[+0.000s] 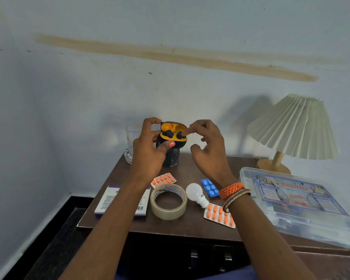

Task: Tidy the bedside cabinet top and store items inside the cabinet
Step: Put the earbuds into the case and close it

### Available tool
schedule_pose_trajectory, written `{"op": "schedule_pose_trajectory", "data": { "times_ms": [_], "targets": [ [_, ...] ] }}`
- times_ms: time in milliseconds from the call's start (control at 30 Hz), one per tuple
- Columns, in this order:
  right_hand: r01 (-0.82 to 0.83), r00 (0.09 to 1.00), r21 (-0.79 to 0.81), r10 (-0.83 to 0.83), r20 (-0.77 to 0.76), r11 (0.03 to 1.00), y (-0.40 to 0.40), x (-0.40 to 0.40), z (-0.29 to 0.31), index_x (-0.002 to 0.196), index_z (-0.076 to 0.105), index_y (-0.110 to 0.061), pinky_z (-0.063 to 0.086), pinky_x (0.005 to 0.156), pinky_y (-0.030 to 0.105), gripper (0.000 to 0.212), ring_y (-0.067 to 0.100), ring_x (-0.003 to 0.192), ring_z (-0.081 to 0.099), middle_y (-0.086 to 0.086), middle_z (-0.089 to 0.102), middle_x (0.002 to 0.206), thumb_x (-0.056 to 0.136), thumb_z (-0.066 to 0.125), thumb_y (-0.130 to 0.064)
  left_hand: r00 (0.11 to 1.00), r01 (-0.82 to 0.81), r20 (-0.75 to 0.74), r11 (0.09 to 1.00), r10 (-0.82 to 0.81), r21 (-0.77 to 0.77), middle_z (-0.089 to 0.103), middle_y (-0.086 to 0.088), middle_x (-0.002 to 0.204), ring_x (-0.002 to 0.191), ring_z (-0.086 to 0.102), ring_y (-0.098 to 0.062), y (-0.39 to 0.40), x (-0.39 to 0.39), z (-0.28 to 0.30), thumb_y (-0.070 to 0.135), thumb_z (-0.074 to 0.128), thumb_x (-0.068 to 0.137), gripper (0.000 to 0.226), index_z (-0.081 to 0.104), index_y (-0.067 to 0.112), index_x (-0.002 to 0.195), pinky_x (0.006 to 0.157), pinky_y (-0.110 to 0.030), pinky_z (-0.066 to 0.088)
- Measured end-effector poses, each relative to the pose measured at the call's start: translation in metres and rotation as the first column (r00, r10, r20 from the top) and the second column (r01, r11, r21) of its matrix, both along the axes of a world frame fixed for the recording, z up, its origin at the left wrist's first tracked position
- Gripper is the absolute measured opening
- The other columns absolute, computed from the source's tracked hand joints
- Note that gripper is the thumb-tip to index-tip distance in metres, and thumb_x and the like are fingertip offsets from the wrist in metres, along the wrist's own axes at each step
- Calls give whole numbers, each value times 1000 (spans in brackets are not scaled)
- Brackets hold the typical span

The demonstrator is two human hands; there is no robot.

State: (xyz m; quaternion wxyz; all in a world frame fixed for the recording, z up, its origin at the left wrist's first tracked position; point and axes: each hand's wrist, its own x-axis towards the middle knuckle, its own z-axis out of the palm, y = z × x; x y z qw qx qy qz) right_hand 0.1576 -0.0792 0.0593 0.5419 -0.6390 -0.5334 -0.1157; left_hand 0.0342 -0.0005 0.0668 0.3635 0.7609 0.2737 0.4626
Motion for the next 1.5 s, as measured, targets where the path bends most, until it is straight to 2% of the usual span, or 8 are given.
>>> {"op": "schedule_pose_trajectory", "data": {
  "times_ms": [233,433,667,767,967,1100,1233,1500],
  "targets": [
    [-39,978,29,44,-205,999,-1,-3,3,103,59,-23,44,72,15,33,5,95,56,-9,60,106,73,55,-9,1000,6,-1,1000,-6,-23,66,-9,118,111,61,-23,0,-2,0,13,70,81,56,40,20,127,96,-33,45],
    [-250,811,38,231,-538,967,-2,3,9,106,64,-14,48,73,20,22,2,80,65,-2,70,93,86,57,-13,996,83,-5,995,-84,-51,63,7,100,93,57,-7,-4,-2,3,11,70,80,57,39,21,127,85,-23,45],
    [-280,683,75,253,-685,957,-2,10,9,104,68,-4,58,80,37,26,27,86,70,19,70,98,95,53,-24,982,185,-28,982,-186,-50,68,2,110,93,62,-5,-2,-2,2,11,71,79,56,39,33,118,81,-11,44],
    [-314,695,108,306,-651,943,-4,13,9,99,69,-7,57,84,39,17,26,86,70,16,72,93,92,58,-17,981,194,-4,979,-195,-60,68,4,106,93,63,-7,-1,-3,2,8,70,79,58,40,30,124,80,-6,46],
    [-374,733,138,384,-562,917,-3,11,9,99,70,-10,56,83,29,17,16,89,70,7,73,94,87,63,-2,983,179,58,979,-174,-95,68,-12,114,101,67,-22,1,-4,2,10,69,80,59,40,27,129,95,-46,50],
    [-342,822,98,348,-451,935,-6,8,12,107,67,-13,53,78,22,30,14,89,66,6,69,98,82,61,4,978,194,111,969,-178,-152,70,-11,108,97,68,-21,3,-2,0,9,68,81,46,48,26,119,86,-36,56],
    [-209,971,-104,194,-138,972,-7,2,6,120,48,-32,53,77,22,62,10,95,62,-7,56,114,64,61,-9,962,197,229,955,-145,-223,69,-12,105,96,68,-22,5,-5,2,9,67,81,35,56,16,113,76,-28,59],
    [-40,967,-159,79,242,986,0,3,-5,130,46,-18,53,84,32,57,20,104,59,5,55,123,79,71,-22,956,245,236,922,-177,-300,67,-16,108,95,68,-23,8,-4,-1,10,68,80,37,58,14,116,75,-28,59]
  ]
}}
